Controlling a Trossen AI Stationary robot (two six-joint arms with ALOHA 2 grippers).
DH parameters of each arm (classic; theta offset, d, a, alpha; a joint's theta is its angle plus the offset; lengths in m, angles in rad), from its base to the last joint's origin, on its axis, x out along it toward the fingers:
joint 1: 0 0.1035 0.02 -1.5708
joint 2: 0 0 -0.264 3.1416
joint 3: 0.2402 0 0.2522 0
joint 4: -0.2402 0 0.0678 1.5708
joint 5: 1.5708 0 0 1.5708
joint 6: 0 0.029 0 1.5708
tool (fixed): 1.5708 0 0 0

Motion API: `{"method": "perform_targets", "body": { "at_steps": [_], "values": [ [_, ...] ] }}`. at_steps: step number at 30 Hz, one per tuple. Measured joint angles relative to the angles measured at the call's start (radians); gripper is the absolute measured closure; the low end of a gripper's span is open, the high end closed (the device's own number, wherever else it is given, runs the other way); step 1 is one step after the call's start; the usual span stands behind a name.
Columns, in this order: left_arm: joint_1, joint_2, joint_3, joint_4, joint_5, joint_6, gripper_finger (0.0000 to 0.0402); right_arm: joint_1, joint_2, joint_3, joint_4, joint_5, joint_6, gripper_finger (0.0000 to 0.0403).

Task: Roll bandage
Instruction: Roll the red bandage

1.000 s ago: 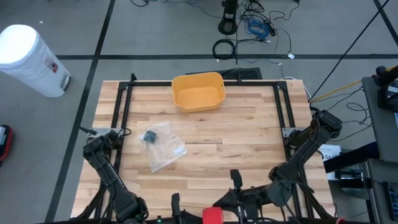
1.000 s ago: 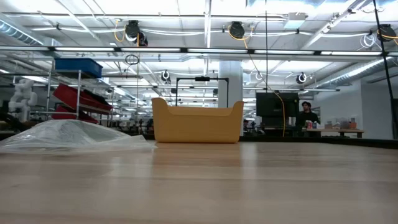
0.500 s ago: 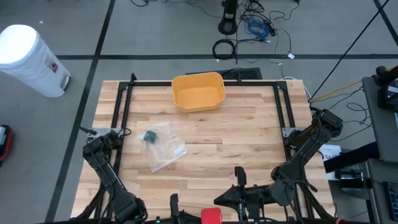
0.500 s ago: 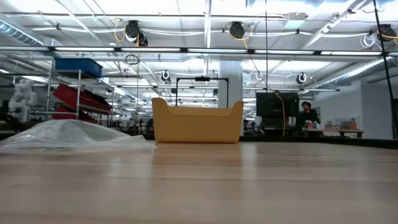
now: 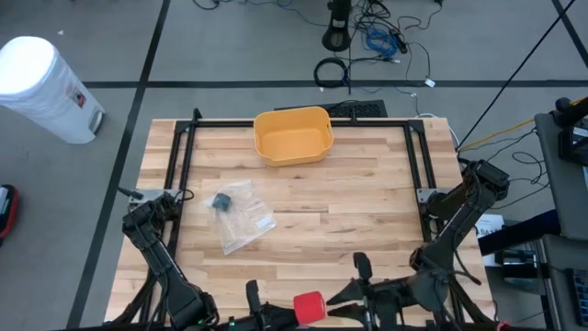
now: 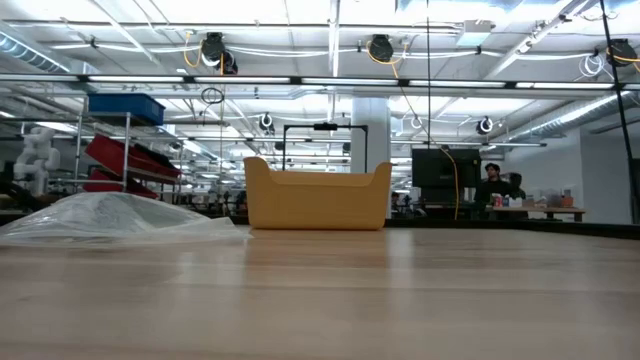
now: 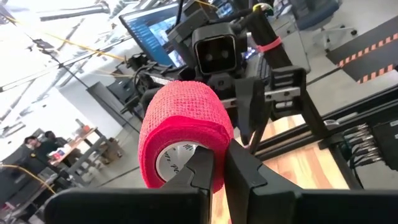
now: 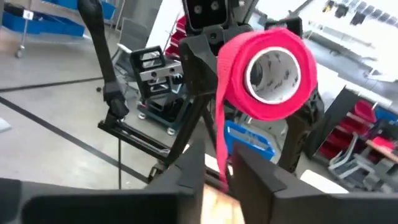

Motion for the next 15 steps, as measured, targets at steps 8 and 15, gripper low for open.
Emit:
{"method": "perform_targets", "body": {
  "at_steps": [8, 15],
  "values": [
    [0.0, 0.0, 0.0, 0.003, -0.002, 0.003, 0.0379, -0.024, -0.002, 0.0, -0.025, -0.004, 0.091, 0.0248],
    [0.001, 0.0, 0.0, 0.003, -0.002, 0.003, 0.0379, -0.058, -0.002, 0.0, -0.027, -0.159, 0.132, 0.0236]
  ]
}}
